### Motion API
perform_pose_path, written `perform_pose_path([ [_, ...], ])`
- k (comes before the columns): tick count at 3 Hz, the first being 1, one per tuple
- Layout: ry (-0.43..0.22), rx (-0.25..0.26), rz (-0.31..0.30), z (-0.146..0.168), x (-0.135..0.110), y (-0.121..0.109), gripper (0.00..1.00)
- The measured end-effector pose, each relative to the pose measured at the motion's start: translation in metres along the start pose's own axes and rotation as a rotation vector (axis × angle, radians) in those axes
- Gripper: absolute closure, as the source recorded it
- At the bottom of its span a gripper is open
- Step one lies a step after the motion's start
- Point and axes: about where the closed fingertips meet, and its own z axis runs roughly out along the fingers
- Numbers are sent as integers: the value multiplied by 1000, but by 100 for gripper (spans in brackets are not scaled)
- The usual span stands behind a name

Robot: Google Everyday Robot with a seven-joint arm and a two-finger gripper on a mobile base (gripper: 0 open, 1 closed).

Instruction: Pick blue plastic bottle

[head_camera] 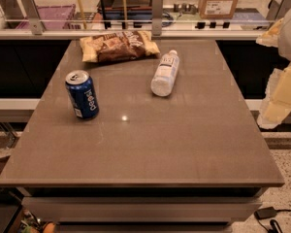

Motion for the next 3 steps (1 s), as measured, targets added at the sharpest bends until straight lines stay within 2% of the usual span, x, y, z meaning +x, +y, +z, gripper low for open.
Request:
perform_pose_path([
  [1, 0, 0, 0, 0, 0, 0, 0],
  [2, 3, 23, 41, -4, -3, -3, 0],
  [3, -18, 78, 156, -7, -8, -5, 0],
])
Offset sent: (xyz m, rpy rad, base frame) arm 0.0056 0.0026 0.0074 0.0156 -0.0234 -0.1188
